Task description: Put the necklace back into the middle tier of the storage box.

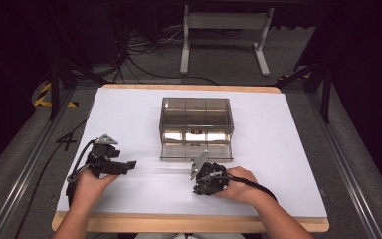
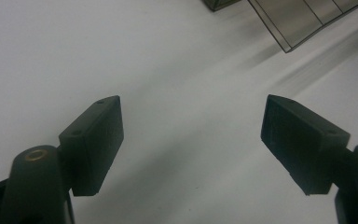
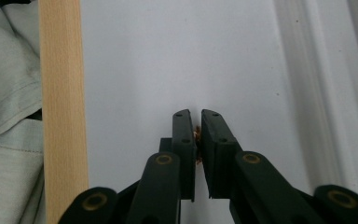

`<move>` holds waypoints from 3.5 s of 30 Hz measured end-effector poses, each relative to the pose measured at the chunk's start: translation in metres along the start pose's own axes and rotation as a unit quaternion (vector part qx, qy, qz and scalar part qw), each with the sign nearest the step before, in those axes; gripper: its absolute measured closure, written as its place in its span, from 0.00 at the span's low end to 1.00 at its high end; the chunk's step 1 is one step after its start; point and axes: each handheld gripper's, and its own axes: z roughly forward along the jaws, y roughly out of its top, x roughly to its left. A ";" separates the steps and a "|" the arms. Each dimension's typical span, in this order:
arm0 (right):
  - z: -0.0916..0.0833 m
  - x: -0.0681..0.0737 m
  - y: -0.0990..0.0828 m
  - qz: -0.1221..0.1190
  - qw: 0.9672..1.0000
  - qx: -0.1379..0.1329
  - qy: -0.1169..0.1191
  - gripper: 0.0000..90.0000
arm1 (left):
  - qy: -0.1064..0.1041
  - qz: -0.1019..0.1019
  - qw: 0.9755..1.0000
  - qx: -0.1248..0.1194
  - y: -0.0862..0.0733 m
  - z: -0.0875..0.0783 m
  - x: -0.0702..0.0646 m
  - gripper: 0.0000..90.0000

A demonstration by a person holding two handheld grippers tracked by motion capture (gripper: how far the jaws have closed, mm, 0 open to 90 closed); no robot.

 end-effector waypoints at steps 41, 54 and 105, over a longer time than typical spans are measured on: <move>-0.046 0.009 0.015 -0.015 0.998 -0.056 -0.035 0.95 | -0.002 -0.002 1.000 -0.001 0.000 -0.001 0.000 0.24; -0.060 0.007 0.021 -0.005 0.997 -0.063 -0.051 0.95 | -0.002 -0.001 1.000 -0.001 0.000 -0.001 0.000 0.24; -0.087 -0.017 0.040 0.054 0.989 -0.100 -0.096 0.95 | 0.000 -0.004 1.000 -0.002 0.000 -0.002 0.001 0.24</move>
